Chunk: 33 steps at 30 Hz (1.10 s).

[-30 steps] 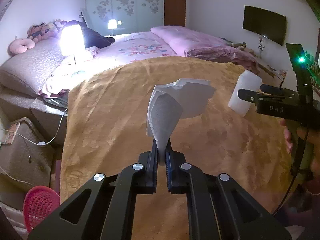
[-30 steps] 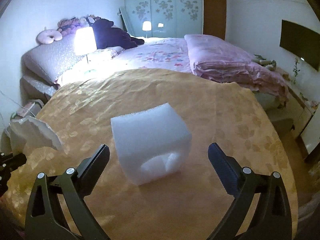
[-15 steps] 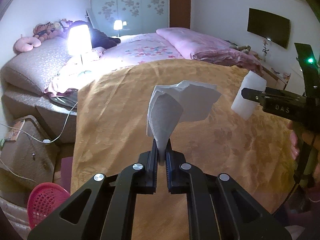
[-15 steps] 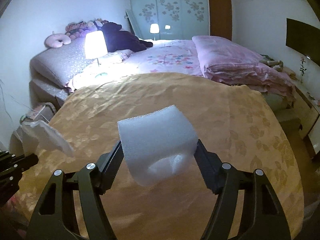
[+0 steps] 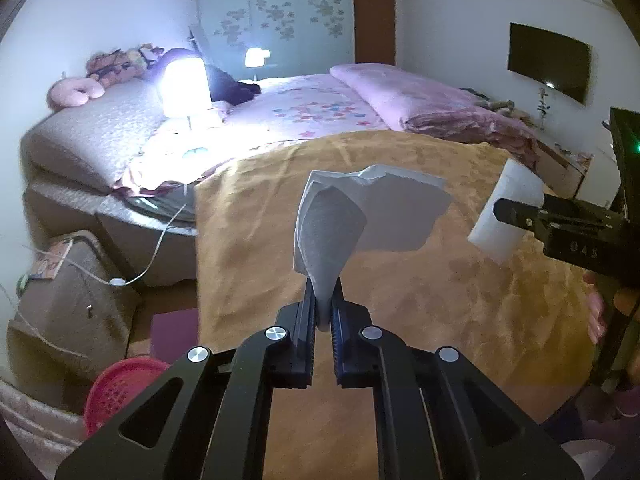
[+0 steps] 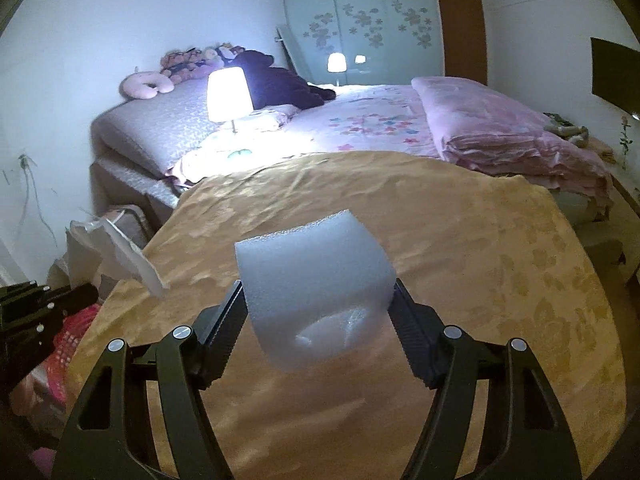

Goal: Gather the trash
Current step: 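Carry the tissue and foam block over the pink wastebasket with both tools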

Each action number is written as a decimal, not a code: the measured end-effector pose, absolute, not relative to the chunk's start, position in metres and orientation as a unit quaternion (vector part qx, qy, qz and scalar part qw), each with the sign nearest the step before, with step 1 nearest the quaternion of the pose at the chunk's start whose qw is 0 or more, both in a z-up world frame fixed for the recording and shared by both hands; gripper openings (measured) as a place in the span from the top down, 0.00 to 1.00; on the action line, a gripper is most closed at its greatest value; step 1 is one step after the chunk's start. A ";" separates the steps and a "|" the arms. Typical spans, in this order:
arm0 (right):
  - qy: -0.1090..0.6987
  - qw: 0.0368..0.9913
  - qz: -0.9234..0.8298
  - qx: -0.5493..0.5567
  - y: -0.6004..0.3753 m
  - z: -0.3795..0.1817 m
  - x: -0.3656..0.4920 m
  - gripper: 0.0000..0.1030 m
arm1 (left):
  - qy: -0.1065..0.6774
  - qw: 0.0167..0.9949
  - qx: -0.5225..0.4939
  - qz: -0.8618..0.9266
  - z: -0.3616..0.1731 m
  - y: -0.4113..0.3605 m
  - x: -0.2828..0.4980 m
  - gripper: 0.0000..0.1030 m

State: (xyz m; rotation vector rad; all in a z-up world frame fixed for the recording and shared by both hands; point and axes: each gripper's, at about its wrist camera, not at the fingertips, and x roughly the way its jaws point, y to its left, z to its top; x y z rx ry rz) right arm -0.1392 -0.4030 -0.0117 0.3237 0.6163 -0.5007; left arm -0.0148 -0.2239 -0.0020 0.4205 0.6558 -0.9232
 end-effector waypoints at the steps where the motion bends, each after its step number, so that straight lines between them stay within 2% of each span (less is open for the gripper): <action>1: 0.300 0.910 -0.238 0.157 -0.399 -0.012 -0.137 0.34 | 0.309 0.826 0.197 -0.429 -0.001 -0.218 -0.013 0.94; 20: 0.324 0.922 -0.159 0.142 -0.340 -0.011 -0.090 0.34 | 0.340 0.860 0.176 -0.338 -0.001 -0.120 0.024 0.94; 33: 0.358 0.925 -0.072 0.102 -0.270 -0.018 -0.038 0.34 | 0.391 0.867 0.139 -0.276 -0.027 -0.065 0.058 0.94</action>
